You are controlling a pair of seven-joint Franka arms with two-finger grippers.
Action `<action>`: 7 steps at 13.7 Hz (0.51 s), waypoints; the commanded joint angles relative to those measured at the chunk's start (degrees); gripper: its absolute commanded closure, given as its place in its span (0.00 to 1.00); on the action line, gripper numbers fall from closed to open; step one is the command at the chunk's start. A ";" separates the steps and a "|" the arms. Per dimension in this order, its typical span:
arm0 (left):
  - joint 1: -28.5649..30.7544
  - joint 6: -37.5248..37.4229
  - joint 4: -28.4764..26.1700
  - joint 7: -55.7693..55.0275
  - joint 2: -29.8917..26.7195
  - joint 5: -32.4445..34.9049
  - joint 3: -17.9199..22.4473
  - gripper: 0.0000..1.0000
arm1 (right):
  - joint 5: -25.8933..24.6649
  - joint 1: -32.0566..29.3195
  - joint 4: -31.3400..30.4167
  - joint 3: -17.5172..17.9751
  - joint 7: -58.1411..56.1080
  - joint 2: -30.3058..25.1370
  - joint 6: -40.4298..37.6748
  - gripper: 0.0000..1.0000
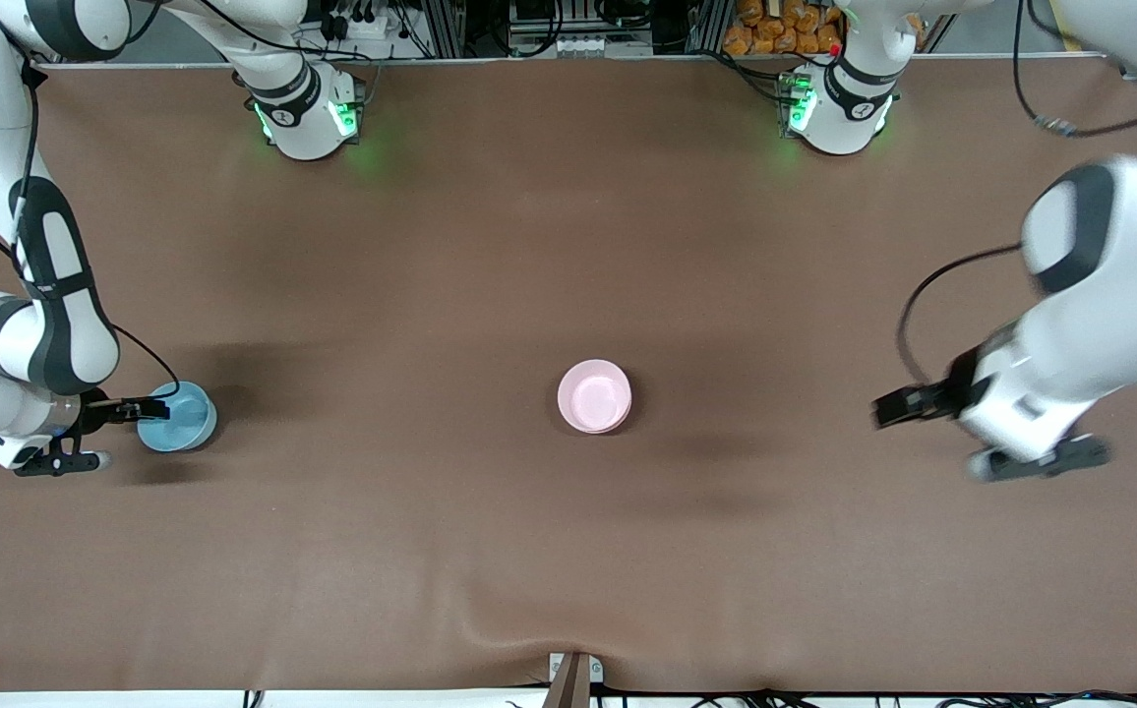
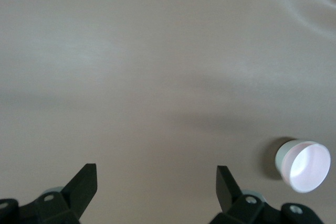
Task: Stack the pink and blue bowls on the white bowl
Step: 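Grasp the blue bowl rim with the right gripper while the left gripper retracts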
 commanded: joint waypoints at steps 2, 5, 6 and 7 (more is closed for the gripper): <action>-3.80 -7.79 -2.44 5.41 -9.97 0.97 6.41 0.00 | 1.11 -0.89 -2.23 0.68 -1.86 -0.23 2.86 1.00; -3.88 -13.60 -3.41 7.79 -15.95 1.06 8.95 0.00 | 1.37 -1.15 -2.14 0.76 -2.82 -0.40 2.87 1.00; -3.89 -13.88 -4.46 10.32 -17.53 0.97 9.66 0.00 | 2.85 -1.59 -2.06 0.85 -3.87 -0.49 2.87 1.00; -4.15 -13.79 -6.30 11.83 -19.29 0.97 10.71 0.00 | 4.69 -1.94 -1.88 0.85 -5.79 -0.75 2.87 1.00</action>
